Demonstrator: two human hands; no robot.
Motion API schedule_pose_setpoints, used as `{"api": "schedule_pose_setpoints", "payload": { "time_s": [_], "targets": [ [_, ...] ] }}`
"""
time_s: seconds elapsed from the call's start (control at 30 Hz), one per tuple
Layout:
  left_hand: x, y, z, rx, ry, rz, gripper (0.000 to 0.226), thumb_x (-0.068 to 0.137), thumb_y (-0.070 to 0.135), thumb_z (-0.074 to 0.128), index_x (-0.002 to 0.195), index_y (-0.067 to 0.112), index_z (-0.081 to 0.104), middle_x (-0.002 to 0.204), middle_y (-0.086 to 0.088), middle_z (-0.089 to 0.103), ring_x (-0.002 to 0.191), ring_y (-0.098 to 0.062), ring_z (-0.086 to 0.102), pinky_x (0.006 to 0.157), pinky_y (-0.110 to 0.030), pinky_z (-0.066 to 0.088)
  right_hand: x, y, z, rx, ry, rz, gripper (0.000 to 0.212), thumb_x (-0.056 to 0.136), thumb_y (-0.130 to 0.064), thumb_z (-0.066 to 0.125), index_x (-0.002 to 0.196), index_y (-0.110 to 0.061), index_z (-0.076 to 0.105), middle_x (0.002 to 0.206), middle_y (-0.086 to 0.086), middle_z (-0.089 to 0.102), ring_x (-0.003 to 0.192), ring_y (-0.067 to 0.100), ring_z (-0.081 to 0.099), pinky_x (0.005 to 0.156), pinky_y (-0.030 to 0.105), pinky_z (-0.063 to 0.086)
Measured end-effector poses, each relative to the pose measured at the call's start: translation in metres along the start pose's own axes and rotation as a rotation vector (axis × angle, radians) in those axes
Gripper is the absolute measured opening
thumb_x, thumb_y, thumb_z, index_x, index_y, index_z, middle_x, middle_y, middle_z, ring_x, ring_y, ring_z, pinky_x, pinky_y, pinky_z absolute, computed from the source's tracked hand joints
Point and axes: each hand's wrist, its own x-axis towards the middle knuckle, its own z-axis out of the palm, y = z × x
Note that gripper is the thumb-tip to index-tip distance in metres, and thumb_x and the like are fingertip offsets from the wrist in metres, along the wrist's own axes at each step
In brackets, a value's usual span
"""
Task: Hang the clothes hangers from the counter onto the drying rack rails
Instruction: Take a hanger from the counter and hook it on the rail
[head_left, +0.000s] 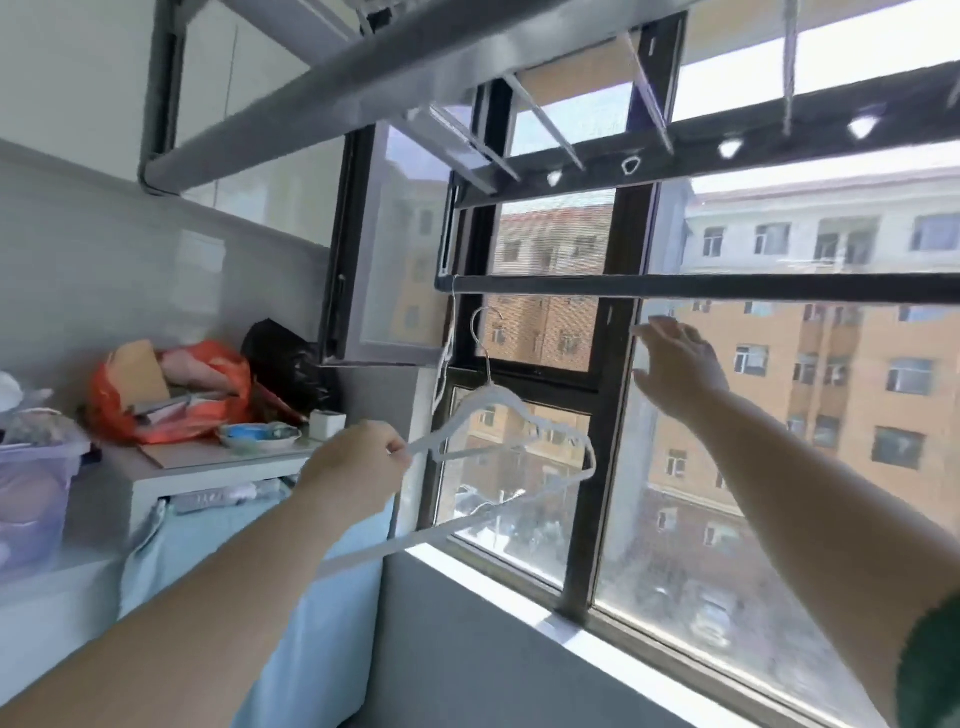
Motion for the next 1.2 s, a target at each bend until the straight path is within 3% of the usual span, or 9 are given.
{"api": "schedule_pose_setpoints", "payload": {
  "time_s": [0.17,0.5,0.73,0.83,0.93,1.0,1.1,1.2],
  "targets": [
    [0.072,0.003,0.004,0.117,-0.015,0.087,0.020,0.094,0.026,0.043,0.093,0.017,0.060,0.083,-0.002,0.061,0.075,-0.022,0.058,0.063,-0.028,0.043,0.046,-0.009,-0.004,-0.152,0.092,0.079,0.062,0.089,-0.004,0.048,0.145,-0.015,0.024,0.151,0.006,0.020,0.140,0.024,0.015,0.114,0.037,0.012],
    [0.144,0.007,0.011,0.114,0.043,0.068,0.022,0.094,0.015,0.042,0.106,0.007,0.058,0.103,-0.011,0.064,0.095,-0.029,0.060,0.069,-0.030,0.040,0.088,0.011,-0.006,-0.400,-0.016,0.190,0.075,0.087,0.004,0.043,0.149,-0.017,0.006,0.156,0.004,0.006,0.144,0.021,0.000,0.116,0.038,-0.003],
    [0.173,0.008,0.018,0.116,0.073,0.053,0.020,0.092,0.012,0.043,0.106,0.008,0.057,0.092,-0.009,0.062,0.084,-0.028,0.061,0.069,-0.032,0.042,0.107,0.024,0.002,-0.443,-0.003,0.220,0.070,0.086,0.006,0.042,0.147,-0.014,0.014,0.149,0.011,0.025,0.140,0.026,0.016,0.115,0.041,0.004],
    [0.183,0.006,0.022,0.112,0.072,0.054,0.019,0.092,0.012,0.044,0.105,0.007,0.058,0.081,-0.007,0.058,0.079,-0.027,0.059,0.067,-0.032,0.042,0.115,0.023,0.007,-0.491,0.016,0.221,0.058,0.087,0.003,0.044,0.141,-0.011,0.026,0.138,0.015,0.038,0.131,0.029,0.032,0.111,0.040,0.018],
    [0.191,0.008,0.023,0.087,0.069,0.029,0.020,0.093,0.012,0.043,0.104,0.007,0.058,0.084,-0.009,0.062,0.080,-0.028,0.060,0.065,-0.032,0.042,0.118,0.025,0.009,-0.508,0.073,0.197,0.050,0.087,0.002,0.044,0.135,-0.008,0.035,0.127,0.017,0.046,0.120,0.031,0.041,0.101,0.038,0.028],
    [0.197,0.009,0.023,0.051,0.067,0.016,0.020,0.093,0.011,0.042,0.102,0.005,0.059,0.085,-0.010,0.065,0.081,-0.029,0.063,0.061,-0.030,0.043,0.119,0.026,0.011,-0.499,0.100,0.184,0.048,0.087,0.003,0.043,0.134,-0.008,0.037,0.123,0.018,0.049,0.116,0.032,0.043,0.098,0.038,0.029],
    [0.203,0.011,0.020,0.038,0.074,0.002,0.020,0.093,0.008,0.042,0.102,0.003,0.058,0.067,-0.004,0.052,0.063,-0.021,0.052,0.048,-0.025,0.036,0.117,0.029,0.012,-0.488,0.139,0.155,0.047,0.087,0.003,0.045,0.133,-0.007,0.040,0.118,0.019,0.052,0.109,0.032,0.046,0.094,0.039,0.030],
    [0.208,0.013,0.018,0.059,0.093,0.000,0.021,0.092,0.005,0.042,0.105,0.001,0.057,0.086,-0.010,0.062,0.071,-0.023,0.051,0.060,-0.027,0.040,0.114,0.031,0.009,-0.523,0.157,0.126,0.046,0.090,-0.004,0.046,0.135,-0.009,0.040,0.118,0.019,0.054,0.107,0.034,0.049,0.092,0.040,0.032]
  ]
}}
